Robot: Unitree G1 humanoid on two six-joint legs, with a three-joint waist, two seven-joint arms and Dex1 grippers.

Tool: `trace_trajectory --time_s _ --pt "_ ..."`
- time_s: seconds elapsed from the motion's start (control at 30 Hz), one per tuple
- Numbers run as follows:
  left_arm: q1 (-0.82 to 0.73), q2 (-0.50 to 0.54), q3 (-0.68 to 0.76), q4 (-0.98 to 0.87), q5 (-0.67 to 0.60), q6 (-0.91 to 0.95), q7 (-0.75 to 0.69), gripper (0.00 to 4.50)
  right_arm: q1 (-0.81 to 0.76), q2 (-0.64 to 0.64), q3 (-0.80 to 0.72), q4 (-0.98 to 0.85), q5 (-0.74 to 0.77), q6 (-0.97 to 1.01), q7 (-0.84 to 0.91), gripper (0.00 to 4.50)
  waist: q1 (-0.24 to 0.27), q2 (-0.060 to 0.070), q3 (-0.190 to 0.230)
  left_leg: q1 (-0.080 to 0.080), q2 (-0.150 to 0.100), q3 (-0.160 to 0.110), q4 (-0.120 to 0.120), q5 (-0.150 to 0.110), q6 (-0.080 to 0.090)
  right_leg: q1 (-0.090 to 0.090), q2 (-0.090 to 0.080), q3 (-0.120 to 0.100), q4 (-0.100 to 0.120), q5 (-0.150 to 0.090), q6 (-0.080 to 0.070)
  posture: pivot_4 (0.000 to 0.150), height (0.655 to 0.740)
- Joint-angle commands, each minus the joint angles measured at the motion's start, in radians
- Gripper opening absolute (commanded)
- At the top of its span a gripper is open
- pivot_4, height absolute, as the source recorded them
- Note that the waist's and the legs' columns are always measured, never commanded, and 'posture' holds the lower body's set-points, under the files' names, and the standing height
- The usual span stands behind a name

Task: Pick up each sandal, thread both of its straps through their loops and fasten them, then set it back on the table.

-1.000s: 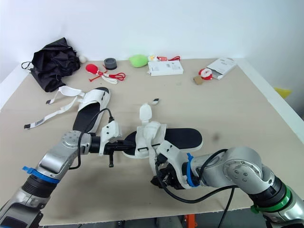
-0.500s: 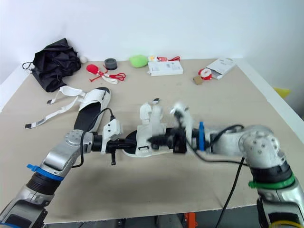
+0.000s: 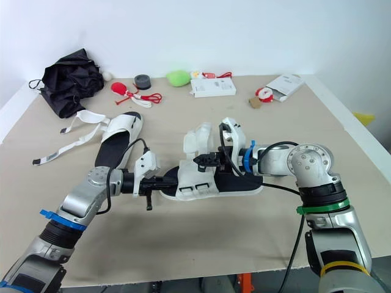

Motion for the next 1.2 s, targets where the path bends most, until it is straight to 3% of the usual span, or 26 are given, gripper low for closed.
trace_trajectory --time_s 0.03,0.37,0.67,0.87,1.2 --pt "0.028 0.000 -0.013 0.024 0.019 0.016 0.025 0.00 -0.016 0.026 -0.065 0.012 0.075 0.090 0.014 0.06 0.000 0.000 0.000 0.000 0.000 0.000 0.000 0.000 0.000 0.000 0.000 0.000 0.000 0.000 0.000 0.150 0.7400" --pt "0.020 0.014 -0.012 0.028 0.026 0.009 0.016 0.00 0.060 0.016 -0.060 -0.039 0.016 0.169 0.015 0.06 -0.003 0.001 -0.001 0.000 0.000 0.000 0.000 0.000 0.000 0.000 0.000 0.000 0.000 0.000 0.000 0.150 0.7400" --pt "0.001 0.009 -0.021 0.050 0.028 -0.002 0.010 0.00 -0.085 0.042 -0.143 0.134 -0.086 0.157 0.059 0.06 -0.003 0.001 -0.001 0.001 -0.001 0.001 0.000 0.001 0.001 0.000 0.001 0.001 0.000 0.001 0.001 0.150 0.7400" --pt "0.003 0.009 -0.020 0.054 0.028 -0.006 0.011 0.00 -0.051 0.045 -0.131 0.133 -0.174 0.165 0.091 0.06 -0.003 0.001 -0.001 0.000 -0.001 0.001 0.000 0.001 0.002 0.000 0.001 0.001 0.000 0.001 0.000 0.150 0.7400" --pt "0.009 0.007 -0.016 0.060 0.028 -0.008 0.018 0.00 -0.010 0.110 -0.199 0.069 -0.092 0.289 0.110 0.06 -0.005 0.001 -0.001 0.000 -0.001 0.001 0.000 0.001 0.002 0.000 0.001 0.001 0.000 0.001 0.000 0.150 0.7400"
